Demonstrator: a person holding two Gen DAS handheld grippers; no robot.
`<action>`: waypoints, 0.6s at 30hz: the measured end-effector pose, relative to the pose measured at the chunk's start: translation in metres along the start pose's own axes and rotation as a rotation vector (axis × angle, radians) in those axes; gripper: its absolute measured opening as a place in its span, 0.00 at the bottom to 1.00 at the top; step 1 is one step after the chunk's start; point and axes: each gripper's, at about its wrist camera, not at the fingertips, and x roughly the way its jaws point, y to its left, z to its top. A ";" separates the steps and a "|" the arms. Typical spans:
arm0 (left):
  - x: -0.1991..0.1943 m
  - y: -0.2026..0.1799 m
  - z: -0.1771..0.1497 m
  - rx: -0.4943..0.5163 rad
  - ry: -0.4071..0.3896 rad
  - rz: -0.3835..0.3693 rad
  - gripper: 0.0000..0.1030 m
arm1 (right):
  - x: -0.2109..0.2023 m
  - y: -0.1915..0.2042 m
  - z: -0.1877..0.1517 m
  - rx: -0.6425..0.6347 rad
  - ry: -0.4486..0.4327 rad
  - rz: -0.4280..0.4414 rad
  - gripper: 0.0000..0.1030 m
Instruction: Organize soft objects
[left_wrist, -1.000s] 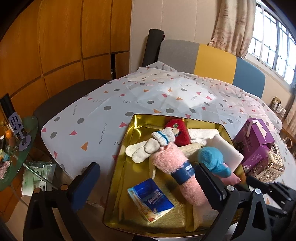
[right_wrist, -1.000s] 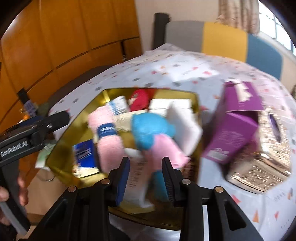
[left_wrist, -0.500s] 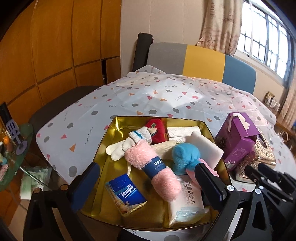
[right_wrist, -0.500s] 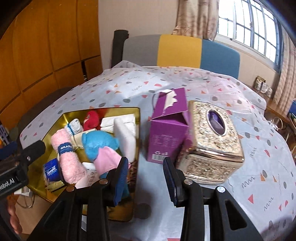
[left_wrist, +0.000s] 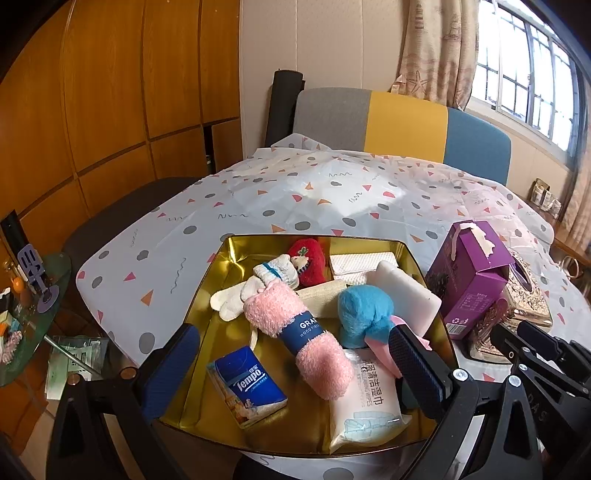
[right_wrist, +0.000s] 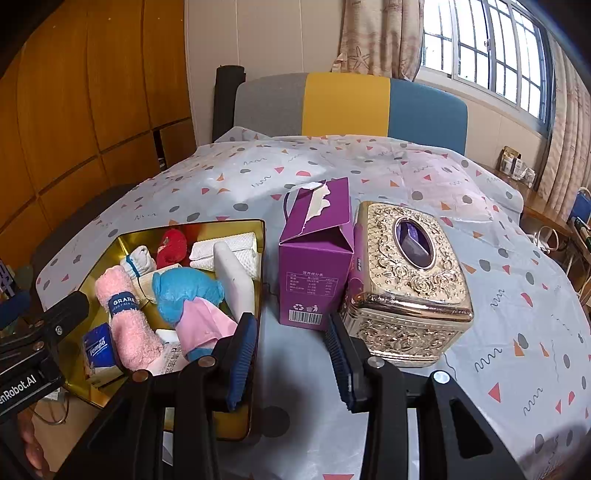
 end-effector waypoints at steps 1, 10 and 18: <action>0.000 0.000 0.000 0.001 0.000 0.000 1.00 | 0.000 0.000 0.000 0.000 0.003 0.001 0.38; 0.001 0.000 -0.002 -0.005 0.008 -0.005 1.00 | -0.001 0.001 -0.001 -0.004 0.000 0.002 0.38; 0.001 0.001 -0.003 0.001 0.015 -0.005 1.00 | -0.001 0.002 -0.001 -0.005 0.002 0.002 0.38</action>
